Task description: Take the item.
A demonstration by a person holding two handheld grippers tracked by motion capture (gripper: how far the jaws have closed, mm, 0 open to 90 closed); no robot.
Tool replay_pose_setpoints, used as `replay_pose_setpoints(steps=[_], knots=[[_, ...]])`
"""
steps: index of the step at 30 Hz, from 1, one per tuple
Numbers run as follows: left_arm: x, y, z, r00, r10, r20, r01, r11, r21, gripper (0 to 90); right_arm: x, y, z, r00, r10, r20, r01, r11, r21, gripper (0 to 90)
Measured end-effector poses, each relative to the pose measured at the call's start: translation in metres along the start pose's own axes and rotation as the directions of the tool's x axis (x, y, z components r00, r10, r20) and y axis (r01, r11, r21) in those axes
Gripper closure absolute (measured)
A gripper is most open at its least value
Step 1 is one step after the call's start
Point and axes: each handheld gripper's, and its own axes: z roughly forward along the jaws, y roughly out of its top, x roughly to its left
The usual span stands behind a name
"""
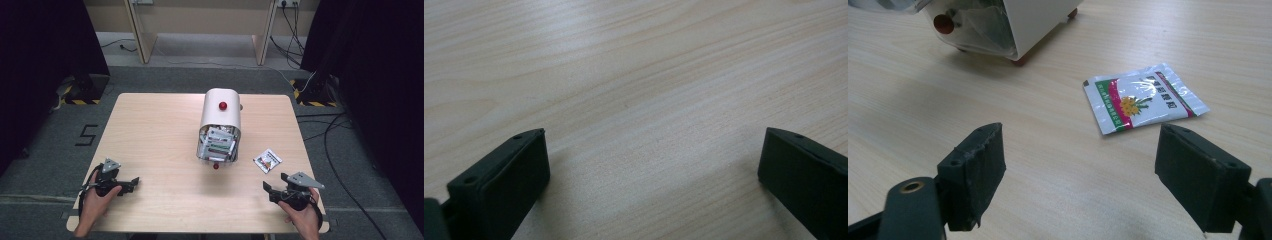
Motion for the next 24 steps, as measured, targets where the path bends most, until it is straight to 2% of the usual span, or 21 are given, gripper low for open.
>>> replay_pose_setpoints(steps=[13, 24], knots=[[0.000, 0.000, 0.000, 1.0000, 0.000, 0.000, 0.000, 1.0000, 0.000, 0.0, 0.005, -0.012, -0.006, 1.0000, 0.000, -0.006, 0.000, 1.000, 0.006, 21.3], [0.000, 0.000, 0.000, 1.0000, 0.000, 0.000, 0.000, 1.0000, 0.000, 0.0, 0.004, -0.023, -0.010, 0.9998, 0.020, 0.003, -0.020, 1.000, 0.014, 20.0]])
